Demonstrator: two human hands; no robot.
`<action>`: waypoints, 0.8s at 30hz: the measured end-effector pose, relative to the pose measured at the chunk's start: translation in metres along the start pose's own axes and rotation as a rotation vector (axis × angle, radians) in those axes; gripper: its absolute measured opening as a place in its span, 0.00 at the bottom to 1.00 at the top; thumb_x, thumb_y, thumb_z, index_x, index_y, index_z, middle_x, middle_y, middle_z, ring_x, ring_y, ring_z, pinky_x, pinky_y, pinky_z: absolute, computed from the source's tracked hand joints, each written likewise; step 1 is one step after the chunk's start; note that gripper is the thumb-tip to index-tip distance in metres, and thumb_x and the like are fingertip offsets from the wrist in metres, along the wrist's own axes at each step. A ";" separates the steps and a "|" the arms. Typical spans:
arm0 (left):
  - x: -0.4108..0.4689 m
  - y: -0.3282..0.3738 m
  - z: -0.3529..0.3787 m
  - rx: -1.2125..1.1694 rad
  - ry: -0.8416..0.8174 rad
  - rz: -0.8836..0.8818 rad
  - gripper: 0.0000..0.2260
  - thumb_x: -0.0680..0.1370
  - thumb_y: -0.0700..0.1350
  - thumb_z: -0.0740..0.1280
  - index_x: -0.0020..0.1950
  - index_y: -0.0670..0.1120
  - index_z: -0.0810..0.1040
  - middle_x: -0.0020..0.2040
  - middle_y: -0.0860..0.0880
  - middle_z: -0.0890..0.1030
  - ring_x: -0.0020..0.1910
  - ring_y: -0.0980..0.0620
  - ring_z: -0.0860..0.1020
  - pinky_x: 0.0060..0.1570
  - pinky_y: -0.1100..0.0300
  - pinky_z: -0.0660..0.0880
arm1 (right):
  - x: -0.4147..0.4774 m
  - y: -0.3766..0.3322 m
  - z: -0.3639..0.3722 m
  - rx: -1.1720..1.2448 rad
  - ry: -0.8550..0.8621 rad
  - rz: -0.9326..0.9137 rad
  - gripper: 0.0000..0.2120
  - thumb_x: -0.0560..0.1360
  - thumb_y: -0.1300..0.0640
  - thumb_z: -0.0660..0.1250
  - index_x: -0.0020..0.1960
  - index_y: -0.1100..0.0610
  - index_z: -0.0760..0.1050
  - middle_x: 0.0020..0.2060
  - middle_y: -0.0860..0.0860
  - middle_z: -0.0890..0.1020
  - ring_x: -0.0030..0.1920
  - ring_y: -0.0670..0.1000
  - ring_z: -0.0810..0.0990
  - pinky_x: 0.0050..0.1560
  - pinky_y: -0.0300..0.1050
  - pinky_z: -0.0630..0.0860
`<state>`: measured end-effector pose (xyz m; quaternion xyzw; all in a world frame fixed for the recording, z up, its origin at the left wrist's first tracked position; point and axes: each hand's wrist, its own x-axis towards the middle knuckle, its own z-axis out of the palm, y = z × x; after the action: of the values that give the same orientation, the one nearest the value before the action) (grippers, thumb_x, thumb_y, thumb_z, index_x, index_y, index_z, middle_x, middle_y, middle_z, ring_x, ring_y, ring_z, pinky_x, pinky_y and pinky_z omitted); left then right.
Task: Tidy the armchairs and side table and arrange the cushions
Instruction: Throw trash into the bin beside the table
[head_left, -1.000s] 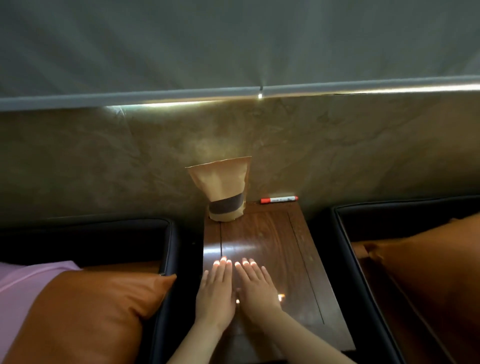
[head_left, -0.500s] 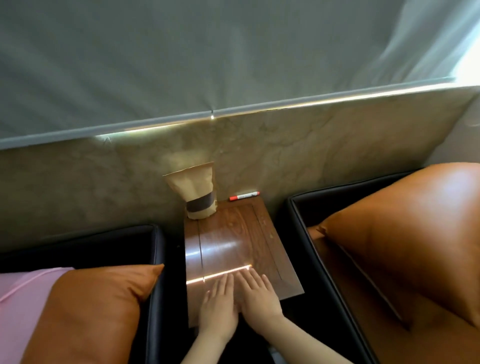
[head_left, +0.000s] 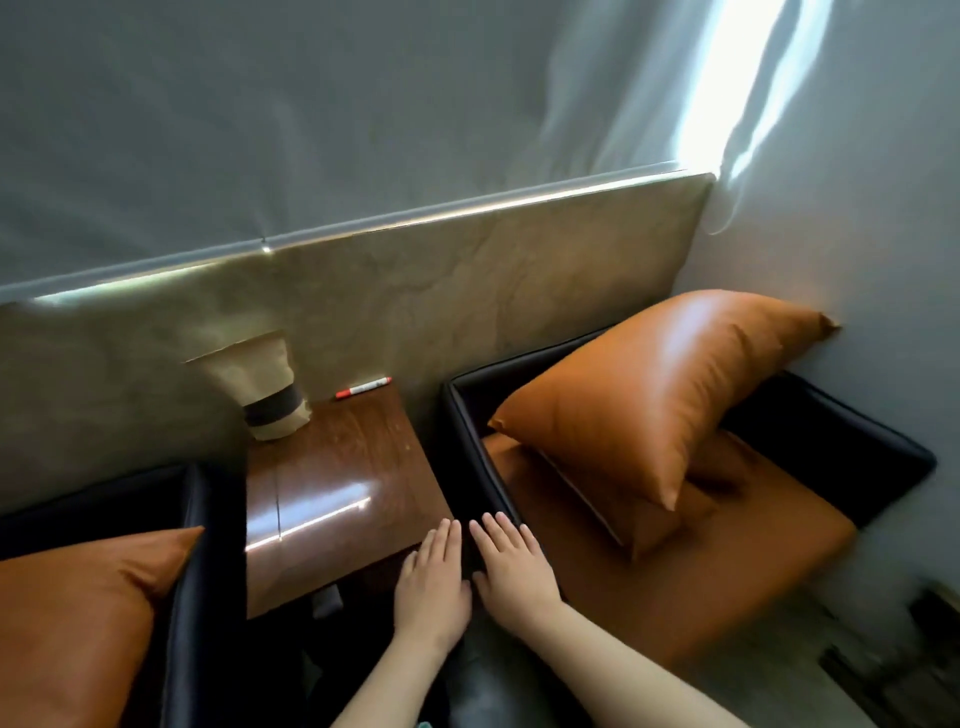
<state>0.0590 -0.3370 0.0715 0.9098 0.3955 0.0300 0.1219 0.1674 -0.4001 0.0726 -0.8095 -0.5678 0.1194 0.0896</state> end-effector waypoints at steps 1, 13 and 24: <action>-0.004 0.017 0.003 -0.006 -0.001 0.029 0.31 0.81 0.49 0.58 0.79 0.47 0.46 0.80 0.50 0.49 0.78 0.53 0.49 0.76 0.57 0.51 | -0.012 0.012 -0.004 -0.001 0.004 0.021 0.29 0.82 0.51 0.54 0.79 0.52 0.45 0.79 0.50 0.48 0.78 0.50 0.42 0.75 0.49 0.38; 0.022 0.136 -0.001 0.064 0.007 0.333 0.32 0.81 0.50 0.58 0.79 0.46 0.46 0.79 0.49 0.50 0.78 0.53 0.50 0.75 0.58 0.54 | -0.064 0.115 -0.057 0.049 0.106 0.273 0.29 0.81 0.52 0.55 0.79 0.52 0.48 0.79 0.50 0.49 0.78 0.50 0.44 0.76 0.48 0.41; 0.099 0.165 0.003 0.079 -0.039 0.464 0.34 0.80 0.51 0.61 0.79 0.45 0.45 0.79 0.48 0.50 0.78 0.52 0.51 0.73 0.57 0.57 | -0.040 0.168 -0.079 0.073 0.169 0.455 0.30 0.81 0.52 0.56 0.79 0.52 0.48 0.79 0.51 0.49 0.78 0.50 0.44 0.76 0.48 0.43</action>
<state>0.2448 -0.3747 0.1048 0.9809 0.1742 0.0239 0.0837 0.3287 -0.4957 0.1042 -0.9198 -0.3568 0.0888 0.1370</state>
